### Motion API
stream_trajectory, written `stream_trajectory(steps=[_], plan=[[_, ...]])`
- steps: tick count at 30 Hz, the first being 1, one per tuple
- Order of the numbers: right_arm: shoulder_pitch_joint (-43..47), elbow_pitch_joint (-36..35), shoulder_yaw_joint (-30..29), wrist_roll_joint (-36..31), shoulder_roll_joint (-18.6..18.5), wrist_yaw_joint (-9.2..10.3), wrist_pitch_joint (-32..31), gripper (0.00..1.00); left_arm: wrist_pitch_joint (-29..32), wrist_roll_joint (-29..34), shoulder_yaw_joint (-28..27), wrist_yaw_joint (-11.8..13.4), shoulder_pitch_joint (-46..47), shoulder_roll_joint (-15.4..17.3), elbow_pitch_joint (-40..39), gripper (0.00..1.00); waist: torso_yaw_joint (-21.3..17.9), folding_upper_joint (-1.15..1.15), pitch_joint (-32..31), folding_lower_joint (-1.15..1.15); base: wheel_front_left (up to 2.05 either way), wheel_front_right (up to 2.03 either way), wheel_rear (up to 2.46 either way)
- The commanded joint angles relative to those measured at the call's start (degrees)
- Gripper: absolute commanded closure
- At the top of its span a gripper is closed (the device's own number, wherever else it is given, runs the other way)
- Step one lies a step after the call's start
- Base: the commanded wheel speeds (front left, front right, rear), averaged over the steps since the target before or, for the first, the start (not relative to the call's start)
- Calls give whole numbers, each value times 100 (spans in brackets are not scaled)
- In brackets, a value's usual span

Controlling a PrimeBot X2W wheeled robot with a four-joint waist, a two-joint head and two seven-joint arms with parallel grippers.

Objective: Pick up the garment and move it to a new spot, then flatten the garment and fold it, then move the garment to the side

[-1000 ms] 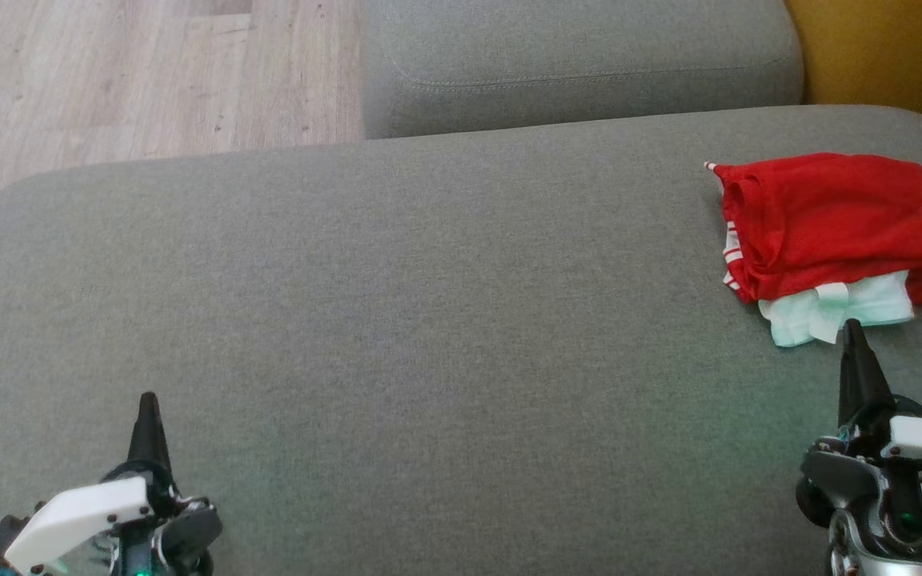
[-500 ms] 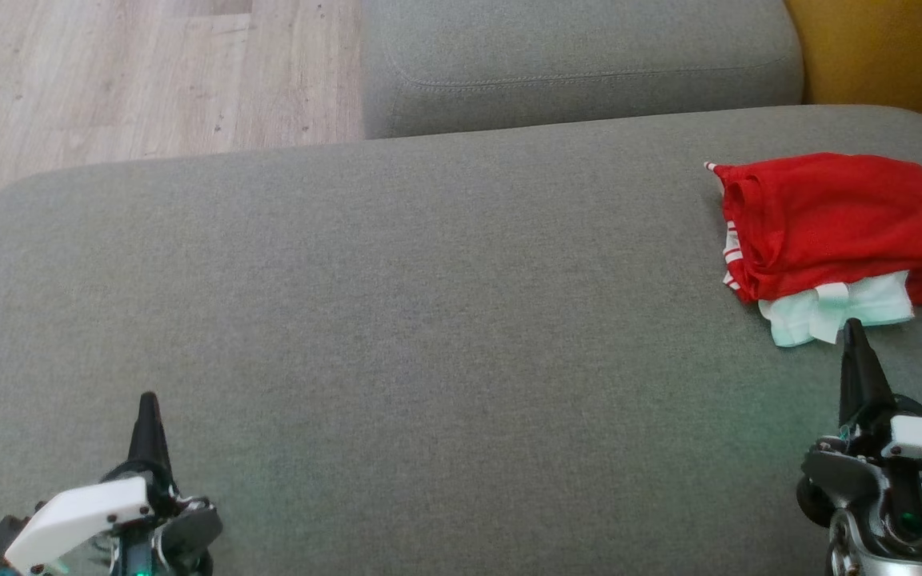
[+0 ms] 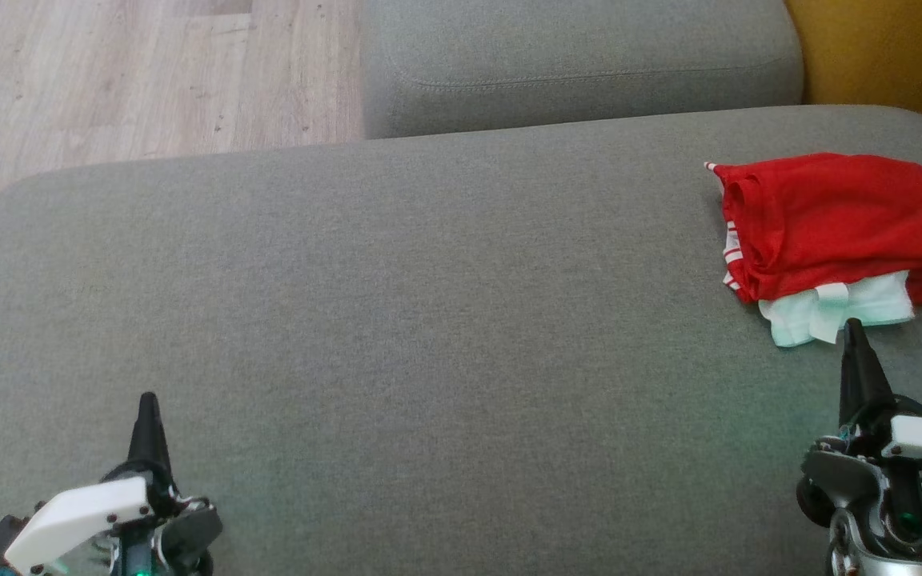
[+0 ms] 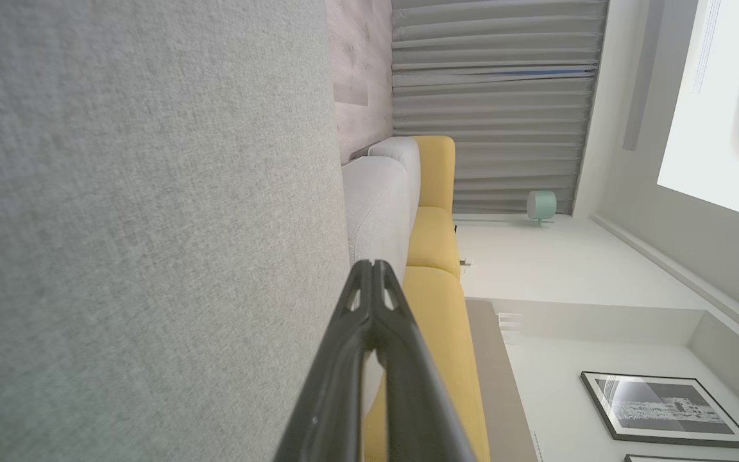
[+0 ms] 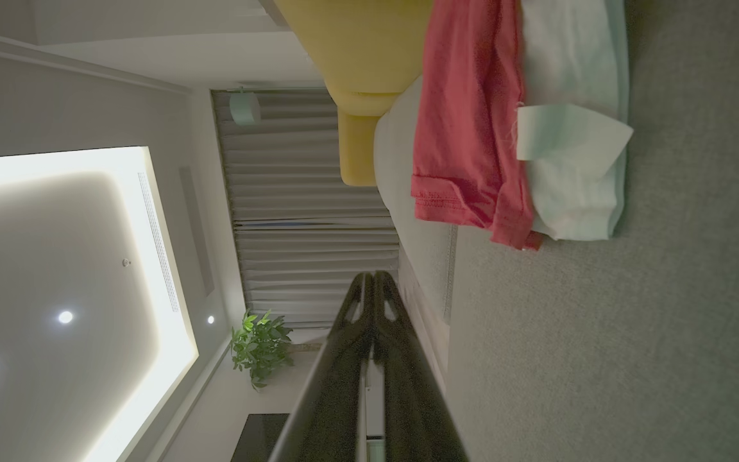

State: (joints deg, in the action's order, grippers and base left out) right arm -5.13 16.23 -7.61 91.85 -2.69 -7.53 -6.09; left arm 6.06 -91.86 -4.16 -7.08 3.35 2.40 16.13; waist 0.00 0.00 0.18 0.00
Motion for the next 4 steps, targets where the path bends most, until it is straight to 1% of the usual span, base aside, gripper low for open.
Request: stream_trajectory(steps=[1,4], plan=[[-105,-221,116,37,-29,4,-33,100,43,-30,-237,-41,284,48,-207,100,0,0,0,0,0,0,0],[-105,-221,116,37,-28,4,-34,100,43,-30,-237,-41,284,48,-208,100,0,0,0,0,0,0,0]])
